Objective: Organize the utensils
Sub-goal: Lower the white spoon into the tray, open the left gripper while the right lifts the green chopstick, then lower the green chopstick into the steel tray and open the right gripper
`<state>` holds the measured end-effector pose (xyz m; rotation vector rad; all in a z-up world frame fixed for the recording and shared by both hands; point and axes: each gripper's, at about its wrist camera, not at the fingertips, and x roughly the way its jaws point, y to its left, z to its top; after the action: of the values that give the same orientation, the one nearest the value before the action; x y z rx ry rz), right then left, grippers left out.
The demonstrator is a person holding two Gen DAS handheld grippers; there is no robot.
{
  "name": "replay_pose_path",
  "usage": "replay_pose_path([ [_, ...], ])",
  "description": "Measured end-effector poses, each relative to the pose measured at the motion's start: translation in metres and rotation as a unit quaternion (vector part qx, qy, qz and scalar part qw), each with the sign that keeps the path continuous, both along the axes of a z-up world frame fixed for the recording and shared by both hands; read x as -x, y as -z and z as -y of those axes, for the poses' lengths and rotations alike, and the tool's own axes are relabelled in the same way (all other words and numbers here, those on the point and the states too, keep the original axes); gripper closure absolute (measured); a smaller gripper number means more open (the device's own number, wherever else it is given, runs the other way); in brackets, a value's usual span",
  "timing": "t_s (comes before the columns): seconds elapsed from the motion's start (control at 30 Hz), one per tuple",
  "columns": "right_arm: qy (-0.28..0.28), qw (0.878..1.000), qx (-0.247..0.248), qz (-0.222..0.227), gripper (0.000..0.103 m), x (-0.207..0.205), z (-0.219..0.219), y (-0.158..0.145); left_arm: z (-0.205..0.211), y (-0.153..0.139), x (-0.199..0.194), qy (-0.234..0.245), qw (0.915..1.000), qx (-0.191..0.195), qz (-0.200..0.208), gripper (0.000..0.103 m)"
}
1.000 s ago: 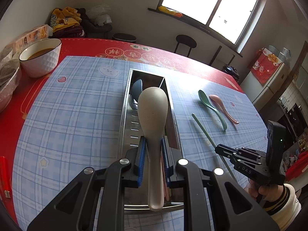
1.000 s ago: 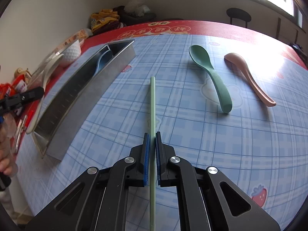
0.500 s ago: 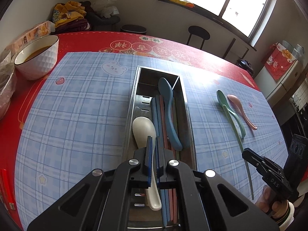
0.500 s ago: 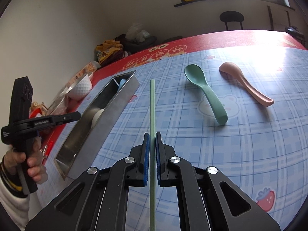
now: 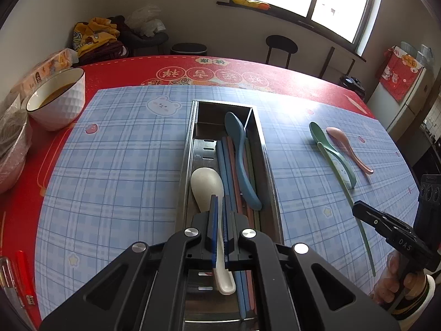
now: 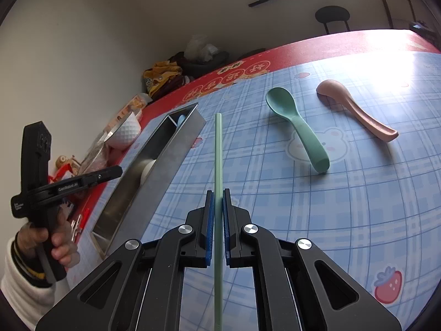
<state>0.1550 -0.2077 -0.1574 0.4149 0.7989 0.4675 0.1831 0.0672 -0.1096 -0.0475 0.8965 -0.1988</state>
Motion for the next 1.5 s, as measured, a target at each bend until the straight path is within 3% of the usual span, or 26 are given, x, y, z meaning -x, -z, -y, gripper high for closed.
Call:
replay_pose_path([
  [0.27,0.016,0.999,0.025,-0.018,0.097,0.000,-0.010,-0.006,-0.025,0.004,0.046,-0.007,0.9972,-0.024,0.070,0.099],
  [0.33,0.013,1.000,0.006,-0.027,0.097,-0.003,-0.016,-0.011,-0.031,0.007,0.056,-0.010,0.9956,-0.034,0.087,0.097],
  [0.6,-0.003,0.999,0.002,-0.047,0.097,-0.020,-0.074,-0.034,-0.045,0.018,0.085,-0.027,0.9846,-0.065,0.160,0.073],
  [0.83,-0.001,0.995,0.007,-0.099,0.097,-0.052,-0.122,-0.038,-0.056,0.013,0.091,-0.050,0.9811,-0.045,0.182,0.059],
  [0.97,0.020,0.992,0.009,-0.127,0.097,-0.067,-0.139,-0.033,-0.058,0.010,0.096,-0.062,0.9780,-0.047,0.194,0.042],
  [1.1,0.041,0.989,0.010,-0.145,0.097,-0.076,-0.148,-0.027,-0.059,0.008,0.099,-0.065,0.9762,-0.040,0.203,0.031],
  [1.5,0.047,0.983,-0.006,-0.177,0.095,-0.072,-0.160,-0.009,-0.064,0.010,0.095,-0.070,0.9789,-0.027,0.190,0.030],
])
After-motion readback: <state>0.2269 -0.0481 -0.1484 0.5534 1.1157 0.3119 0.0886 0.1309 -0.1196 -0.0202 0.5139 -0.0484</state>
